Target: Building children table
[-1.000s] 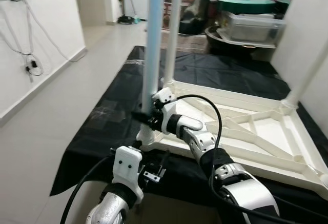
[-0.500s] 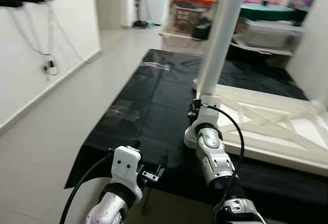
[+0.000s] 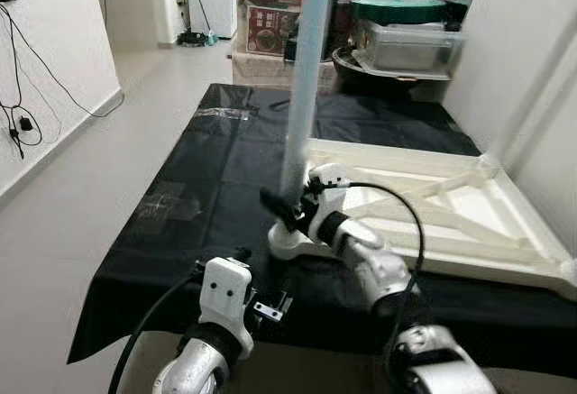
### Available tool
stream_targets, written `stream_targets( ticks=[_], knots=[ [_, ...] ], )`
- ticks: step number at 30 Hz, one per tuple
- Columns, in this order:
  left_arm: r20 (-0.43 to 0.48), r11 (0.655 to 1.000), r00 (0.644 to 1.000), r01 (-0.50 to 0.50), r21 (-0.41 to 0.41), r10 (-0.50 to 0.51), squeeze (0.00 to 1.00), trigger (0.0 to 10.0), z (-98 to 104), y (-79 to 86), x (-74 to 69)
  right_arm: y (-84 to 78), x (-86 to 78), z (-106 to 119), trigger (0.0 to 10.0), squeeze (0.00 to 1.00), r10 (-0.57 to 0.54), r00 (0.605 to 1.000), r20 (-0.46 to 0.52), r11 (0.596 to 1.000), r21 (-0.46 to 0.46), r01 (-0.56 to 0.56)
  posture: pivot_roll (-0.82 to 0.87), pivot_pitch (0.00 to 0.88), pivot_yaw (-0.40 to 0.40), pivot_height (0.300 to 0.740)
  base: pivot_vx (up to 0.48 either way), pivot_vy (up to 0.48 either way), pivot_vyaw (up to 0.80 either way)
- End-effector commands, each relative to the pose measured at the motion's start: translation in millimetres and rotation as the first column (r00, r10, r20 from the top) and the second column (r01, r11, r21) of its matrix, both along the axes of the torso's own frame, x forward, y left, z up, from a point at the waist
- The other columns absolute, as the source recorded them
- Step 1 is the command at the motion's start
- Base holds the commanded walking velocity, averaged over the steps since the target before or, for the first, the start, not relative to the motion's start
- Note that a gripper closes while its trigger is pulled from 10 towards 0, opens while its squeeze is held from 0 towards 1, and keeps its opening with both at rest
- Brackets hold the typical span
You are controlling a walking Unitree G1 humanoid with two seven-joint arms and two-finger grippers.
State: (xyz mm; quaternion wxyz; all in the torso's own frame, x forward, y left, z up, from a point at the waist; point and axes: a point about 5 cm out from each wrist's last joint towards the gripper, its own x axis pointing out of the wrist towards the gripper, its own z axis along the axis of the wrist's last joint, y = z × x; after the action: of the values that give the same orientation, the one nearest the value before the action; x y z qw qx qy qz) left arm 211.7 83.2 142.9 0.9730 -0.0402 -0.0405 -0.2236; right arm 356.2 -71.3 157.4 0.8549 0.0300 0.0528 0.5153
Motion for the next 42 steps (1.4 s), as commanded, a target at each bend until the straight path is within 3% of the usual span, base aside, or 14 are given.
stream_targets(
  ticks=[1, 7, 8, 10, 17, 25, 28, 31, 33, 35, 36, 40, 41, 42],
  knots=[
    [-0.008, 1.0, 1.0, 0.001, 0.002, -0.001, 0.0, 10.0, -2.2, -0.9, 0.7, 10.7, -6.5, -5.7, 10.0, 0.0, 0.123, 0.992, -0.035, 0.992, -0.028, -0.124, 0.14, 0.0, -0.105, 0.74, 0.0, 0.0, 0.0],
    [-0.005, 1.0, 1.0, -0.004, 0.007, 0.004, 0.0, 10.0, -1.0, 0.6, 0.1, 23.9, -1.0, 7.0, 10.0, 0.0, 0.211, 0.977, 0.028, 0.975, -0.08, -0.208, 0.15, 0.0, -0.11, 0.74, 0.0, 0.0, 0.0],
    [-0.005, 1.0, 1.0, -0.007, 0.009, 0.007, 0.0, 10.0, -0.9, 1.4, -0.2, 30.0, 1.3, 8.1, 3.9, 0.0, 0.184, 0.982, 0.043, 0.98, -0.085, -0.18, 0.15, 0.0, -0.111, 0.74, 0.0, 0.0, 0.0],
    [-0.005, 1.0, 1.0, -0.009, 0.009, 0.009, 0.0, 10.0, -0.7, 1.7, -0.3, 34.3, 3.5, 7.6, 0.0, 0.0, 0.143, 0.988, 0.052, 0.986, -0.09, -0.138, 0.16, 0.0, -0.112, 0.74, 0.0, 0.0, 0.0],
    [-0.006, 1.0, 1.0, -0.01, 0.008, 0.01, 0.0, 10.0, -1.1, 1.2, -0.9, 28.0, 17.3, 2.7, 0.0, 0.0, -0.186, 0.981, 0.048, 0.981, -0.047, 0.188, 0.15, 0.0, -0.111, 0.74, 0.0, 0.0, 0.0],
    [-0.01, 1.0, 1.0, 0.001, 0.003, -0.001, 0.0, 10.0, -2.9, -2.1, -1.0, -25.3, 13.7, -5.0, 0.0, 0.0, -0.904, 0.426, 0.045, 0.428, 0.04, 0.903, 0.13, 0.0, -0.1, 0.74, 0.0, 0.0, 0.0],
    [-0.009, 1.0, 1.0, 0.003, 0.003, -0.003, 0.0, 10.0, -2.6, -2.3, -0.9, -13.1, 1.3, -7.6, 0.0, 0.0, -0.927, 0.374, 0.031, 0.375, 0.048, 0.926, 0.13, 0.0, -0.099, 0.74, 0.0, 0.0, 0.0],
    [-0.01, 1.0, 1.0, 0.001, 0.004, -0.001, 0.0, 10.0, -2.6, -1.4, -0.7, 4.0, -5.7, -10.9, 0.0, 0.0, -0.918, 0.396, 0.02, 0.396, 0.038, 0.917, 0.13, 0.0, -0.097, 0.74, 0.0, 0.0, 0.0],
    [-0.011, 1.0, 1.0, -0.001, 0.006, 0.002, 0.0, 10.0, -2.7, -0.5, -0.6, 28.3, -8.5, -12.6, 10.0, 0.0, -0.839, 0.544, -0.013, 0.543, 0.061, 0.838, 0.14, 0.0, -0.098, 0.74, 0.0, 0.0, 0.0],
    [-0.011, 1.0, 1.0, -0.001, 0.006, 0.002, 0.0, 10.0, -2.7, -0.5, -0.6, 28.3, -8.5, -12.6, 10.0, 0.0, -0.839, 0.544, -0.013, 0.543, 0.061, 0.838, 0.14, 0.0, -0.098, 0.74, 0.0, 0.0, 0.0],
    [-0.013, 1.0, 1.0, -0.003, 0.006, 0.003, 0.0, 10.0, -3.0, -0.2, -0.6, 36.5, -9.6, -12.1, 10.0, 1.0, -0.795, 0.607, -0.01, 0.604, 0.083, 0.792, 0.13, 0.0, -0.097, 0.74, 0.0, 0.0, 0.0],
    [-0.014, 1.0, 1.0, -0.002, 0.006, 0.003, 0.0, 10.0, -3.3, -0.4, -0.6, 40.7, -9.9, -8.6, 10.0, 1.0, -0.758, 0.652, 0.027, 0.651, 0.102, 0.752, 0.13, 0.0, -0.099, 0.74, 0.0, 0.0, 0.0],
    [-0.015, 1.0, 1.0, -0.003, 0.007, 0.003, 0.0, 10.0, -3.6, -0.2, -0.6, 39.0, -8.2, -6.7, 10.0, 0.0, -0.737, 0.676, 0.032, 0.674, 0.114, 0.73, 0.13, 0.0, -0.101, 0.74, 0.0, 0.0, 0.0],
    [-0.015, 1.0, 1.0, -0.003, 0.007, 0.003, 0.0, 10.0, -3.6, -0.2, -0.6, 39.0, -8.2, -6.7, 10.0, 0.0, -0.737, 0.676, 0.032, 0.674, 0.114, 0.73, 0.13, 0.0, -0.101, 0.74, 0.0, 0.0, 0.0]
  ],
)
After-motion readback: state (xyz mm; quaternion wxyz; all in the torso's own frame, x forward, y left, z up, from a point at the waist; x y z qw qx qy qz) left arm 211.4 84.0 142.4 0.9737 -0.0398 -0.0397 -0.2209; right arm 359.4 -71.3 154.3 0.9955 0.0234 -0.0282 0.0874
